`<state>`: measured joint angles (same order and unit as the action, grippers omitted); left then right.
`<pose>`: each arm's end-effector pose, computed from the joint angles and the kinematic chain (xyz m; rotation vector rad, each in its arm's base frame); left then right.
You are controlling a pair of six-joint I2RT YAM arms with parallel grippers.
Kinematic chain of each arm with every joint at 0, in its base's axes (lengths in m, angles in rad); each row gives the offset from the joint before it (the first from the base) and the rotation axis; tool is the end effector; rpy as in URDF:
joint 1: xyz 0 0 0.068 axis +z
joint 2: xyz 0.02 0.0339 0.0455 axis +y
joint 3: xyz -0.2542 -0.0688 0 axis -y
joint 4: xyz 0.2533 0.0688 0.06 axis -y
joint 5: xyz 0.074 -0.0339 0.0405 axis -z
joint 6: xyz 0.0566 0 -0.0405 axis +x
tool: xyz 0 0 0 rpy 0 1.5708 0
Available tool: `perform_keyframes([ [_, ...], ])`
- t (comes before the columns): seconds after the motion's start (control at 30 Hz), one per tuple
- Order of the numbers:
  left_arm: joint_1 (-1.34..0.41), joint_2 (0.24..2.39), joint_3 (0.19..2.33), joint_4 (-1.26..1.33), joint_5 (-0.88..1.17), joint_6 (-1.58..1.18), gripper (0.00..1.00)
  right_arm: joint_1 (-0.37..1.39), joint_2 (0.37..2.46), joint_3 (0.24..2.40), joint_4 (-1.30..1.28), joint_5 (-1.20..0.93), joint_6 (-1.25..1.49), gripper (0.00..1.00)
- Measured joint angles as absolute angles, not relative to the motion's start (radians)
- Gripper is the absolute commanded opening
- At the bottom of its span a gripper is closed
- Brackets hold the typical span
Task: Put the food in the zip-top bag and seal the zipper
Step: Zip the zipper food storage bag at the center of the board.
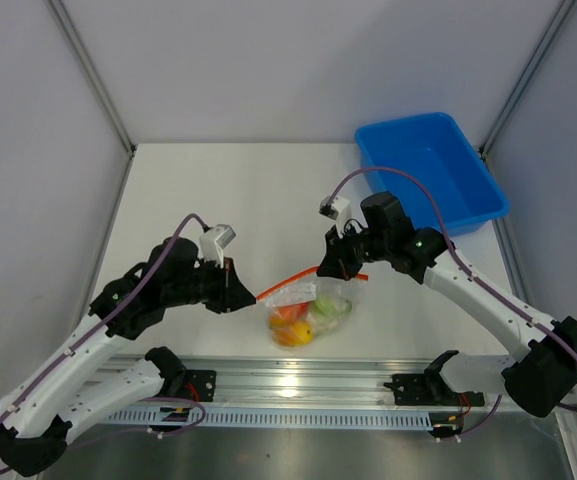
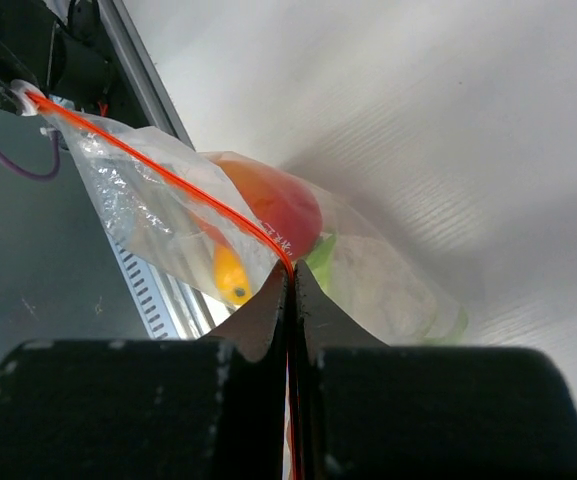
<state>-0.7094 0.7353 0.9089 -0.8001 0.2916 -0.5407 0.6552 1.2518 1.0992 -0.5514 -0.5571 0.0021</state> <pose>0.1218 -0.1260 0.3117 0.3738 2.3284 -0.9827 0.2139 0.2021 0.2967 -1.0325 2.0938 0.9721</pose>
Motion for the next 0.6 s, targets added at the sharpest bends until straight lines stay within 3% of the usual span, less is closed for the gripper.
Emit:
perform_keyframes([
  [0.07,-0.709,0.727,0.911,-0.806,0.278,-0.541,0.04,0.655,1.242,1.088,-0.540,-0.562,0.017,0.00],
  [0.13,-0.709,0.717,0.911,-0.810,0.260,-0.542,0.32,0.655,1.234,1.080,-0.527,-0.572,0.035,0.00],
  [0.17,-0.709,0.710,0.911,-0.813,0.248,-0.543,0.61,0.655,1.231,1.077,-0.521,-0.575,0.039,0.00],
  [0.23,-0.709,0.695,0.911,-0.831,0.231,-0.548,0.74,0.651,1.230,1.074,-0.511,-0.573,0.054,0.00],
  [0.27,-0.709,0.686,0.911,-0.835,0.220,-0.555,0.86,0.650,1.230,1.068,-0.501,-0.574,0.062,0.00],
  [0.47,-0.709,0.607,0.879,-0.828,0.147,-0.600,0.96,0.646,1.230,1.035,-0.450,-0.591,0.142,0.00],
  [0.6,-0.709,0.537,0.822,-0.807,0.080,-0.646,0.96,0.646,1.230,1.019,-0.413,-0.609,0.180,0.00],
])
